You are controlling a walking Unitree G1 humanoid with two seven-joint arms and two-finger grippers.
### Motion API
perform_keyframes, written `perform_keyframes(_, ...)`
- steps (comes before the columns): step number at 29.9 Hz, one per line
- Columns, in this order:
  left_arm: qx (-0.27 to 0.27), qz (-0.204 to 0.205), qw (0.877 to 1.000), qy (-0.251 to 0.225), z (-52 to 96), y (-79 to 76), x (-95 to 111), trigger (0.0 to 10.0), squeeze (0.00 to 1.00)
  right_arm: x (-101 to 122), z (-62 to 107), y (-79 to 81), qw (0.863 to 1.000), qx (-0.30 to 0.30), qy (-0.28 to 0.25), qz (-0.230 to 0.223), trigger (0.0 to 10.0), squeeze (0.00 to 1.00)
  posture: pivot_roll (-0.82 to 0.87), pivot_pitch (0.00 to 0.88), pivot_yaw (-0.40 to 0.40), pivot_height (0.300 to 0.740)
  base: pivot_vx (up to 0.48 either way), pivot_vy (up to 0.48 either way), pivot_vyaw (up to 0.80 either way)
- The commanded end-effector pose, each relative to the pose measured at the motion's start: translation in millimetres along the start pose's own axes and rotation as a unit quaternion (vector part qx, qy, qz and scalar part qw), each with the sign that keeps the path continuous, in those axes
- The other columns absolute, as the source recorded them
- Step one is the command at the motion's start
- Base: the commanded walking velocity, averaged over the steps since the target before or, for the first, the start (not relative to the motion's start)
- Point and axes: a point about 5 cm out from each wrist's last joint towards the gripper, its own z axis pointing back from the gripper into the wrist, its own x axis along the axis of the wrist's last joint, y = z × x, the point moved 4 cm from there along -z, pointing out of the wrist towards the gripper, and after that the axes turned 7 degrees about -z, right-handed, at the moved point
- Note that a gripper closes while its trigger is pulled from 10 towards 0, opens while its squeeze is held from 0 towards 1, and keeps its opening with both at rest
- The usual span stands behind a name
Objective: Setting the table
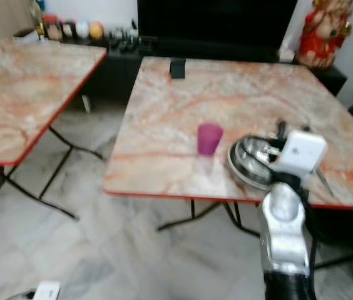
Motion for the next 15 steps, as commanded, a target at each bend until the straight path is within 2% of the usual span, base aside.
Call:
perform_keyframes(1, -0.007, 0.004, 1.000, 0.004, -0.5, -7.4, -1.1, 10.0, 0.00, -3.5, 0.3, -5.8, 1.000, -0.007, 0.011, 0.001, 10.0, 0.00, 0.05, 0.000, -0.035, 0.707, 0.000, 0.379, 0.00)
perform_keyframes(15, -0.006, 0.004, 1.000, 0.002, -0.5, -5.7, -0.1, 10.0, 0.00, -4.3, 2.0, -5.1, 1.000, -0.004, 0.016, 0.003, 10.0, 0.00, 0.04, 0.000, -0.025, 0.707, 0.000, 0.379, 0.00)
